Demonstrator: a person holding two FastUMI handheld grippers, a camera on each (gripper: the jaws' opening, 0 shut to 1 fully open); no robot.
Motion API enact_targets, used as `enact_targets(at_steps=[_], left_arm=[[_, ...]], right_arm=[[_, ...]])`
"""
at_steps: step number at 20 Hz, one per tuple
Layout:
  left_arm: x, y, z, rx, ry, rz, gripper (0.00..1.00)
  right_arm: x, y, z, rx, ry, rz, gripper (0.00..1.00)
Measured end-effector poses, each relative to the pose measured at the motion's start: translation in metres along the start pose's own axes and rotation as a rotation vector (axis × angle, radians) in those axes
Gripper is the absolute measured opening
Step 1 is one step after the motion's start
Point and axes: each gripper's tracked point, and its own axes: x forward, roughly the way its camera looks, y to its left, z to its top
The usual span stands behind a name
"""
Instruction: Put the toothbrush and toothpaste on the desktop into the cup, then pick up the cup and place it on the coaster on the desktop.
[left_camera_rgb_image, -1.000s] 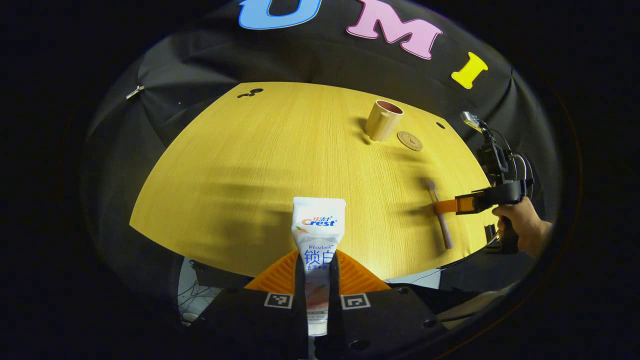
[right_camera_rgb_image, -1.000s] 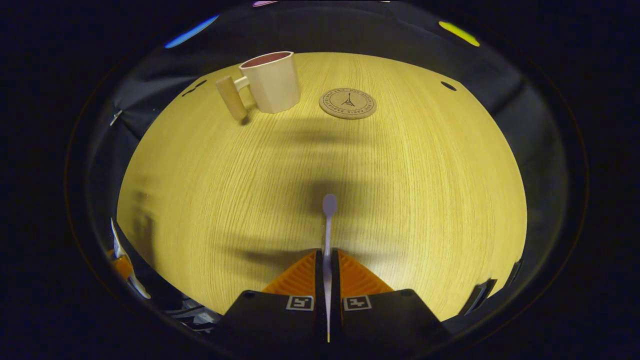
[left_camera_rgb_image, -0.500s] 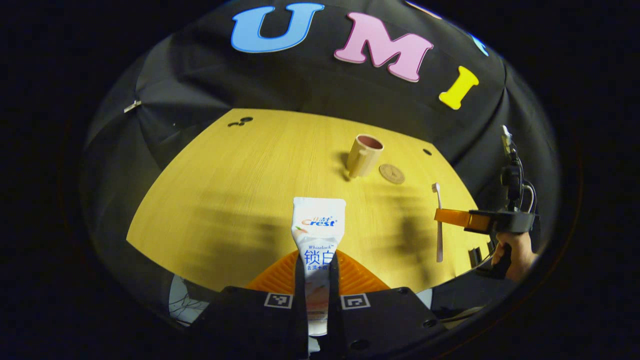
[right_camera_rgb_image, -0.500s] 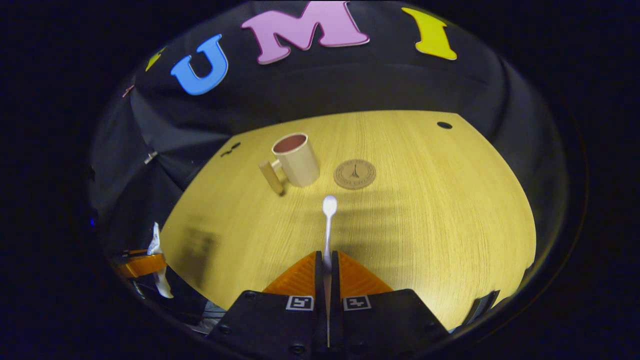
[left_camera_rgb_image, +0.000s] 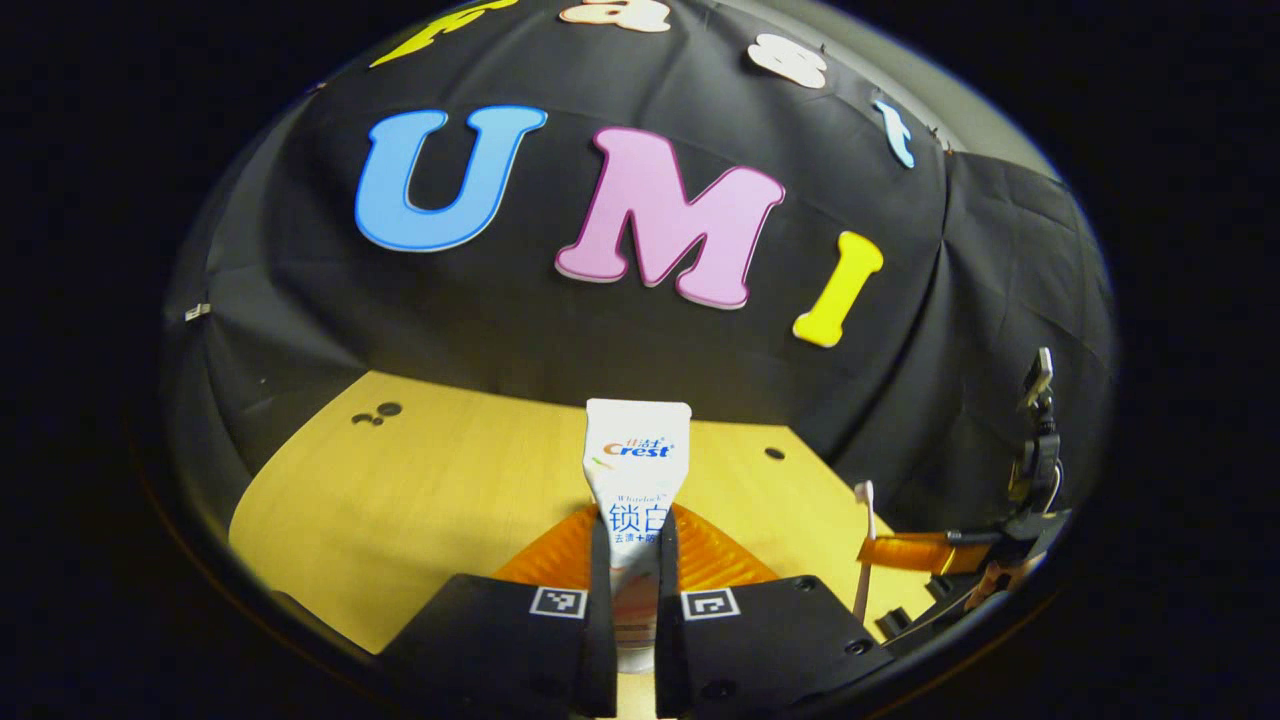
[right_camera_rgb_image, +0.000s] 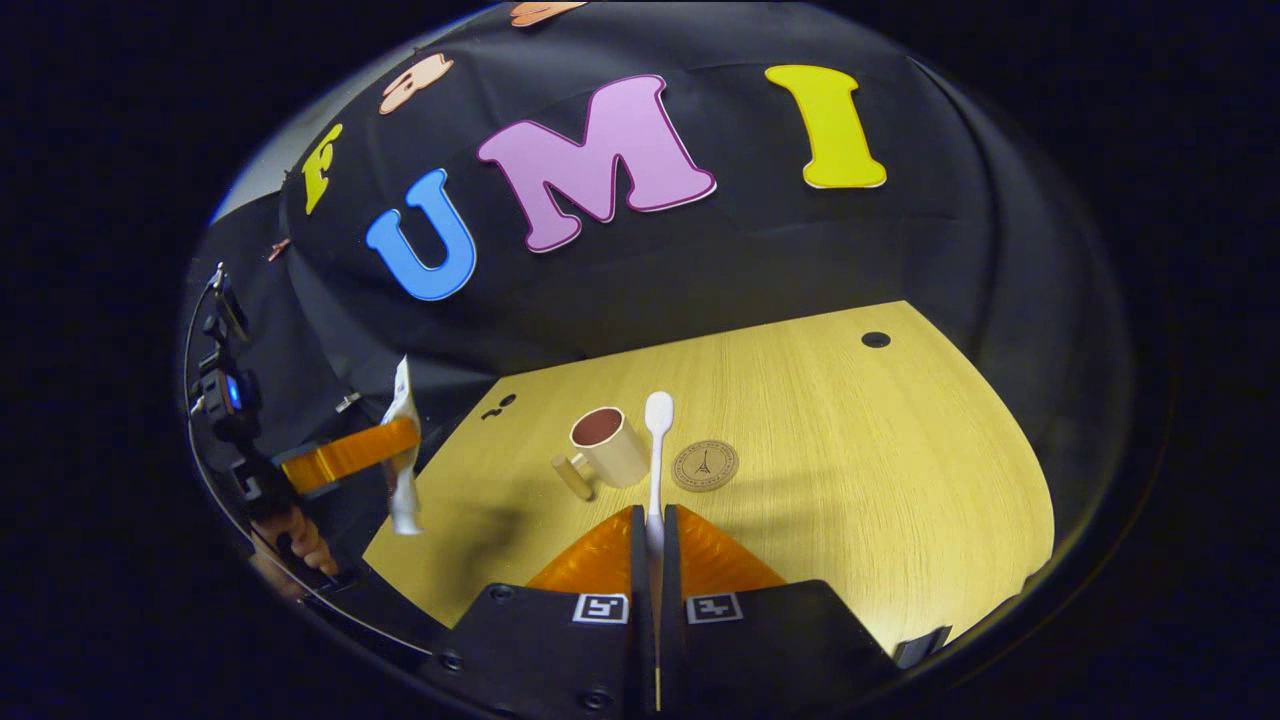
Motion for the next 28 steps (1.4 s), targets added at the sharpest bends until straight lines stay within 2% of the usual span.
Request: enact_targets(at_steps=[4,8,10,14,18,23,26,27,28], left_arm=[[0.062,-0.006,0.030,-0.095,-0.082,-0.042,0.20],[0.130,0.012,0.031,-0.229,-0.083,-0.023,0.20],[0.162,0.026,0.025,-0.253,-0.072,0.011,0.20],[0.206,0.048,-0.002,-0.269,-0.024,0.076,0.20],[0.230,0.055,-0.021,-0.268,0.009,0.094,0.20],[0.240,0.060,-0.041,-0.217,0.034,0.103,0.20],[0.241,0.061,-0.039,-0.167,-0.002,0.108,0.20],[0.241,0.060,-0.042,-0.167,0.009,0.095,0.17],[0.241,0.058,-0.046,-0.169,0.026,0.085,0.24]], right_arm=[[-0.008,-0.003,0.002,0.011,0.003,0.039,0.06],[-0.020,-0.011,0.004,0.011,0.003,0.051,0.06],[-0.025,-0.018,0.005,0.001,0.004,0.043,0.06],[-0.025,-0.034,0.006,0.006,0.011,0.024,0.07],[-0.027,-0.045,0.008,0.021,0.011,0.001,0.06],[-0.028,-0.050,0.005,0.019,0.024,-0.016,0.06],[-0.025,-0.048,0.002,0.018,0.032,-0.020,0.06],[-0.026,-0.047,0.001,0.017,0.034,-0.018,0.06],[-0.027,-0.046,0.001,0.016,0.033,-0.017,0.06]])
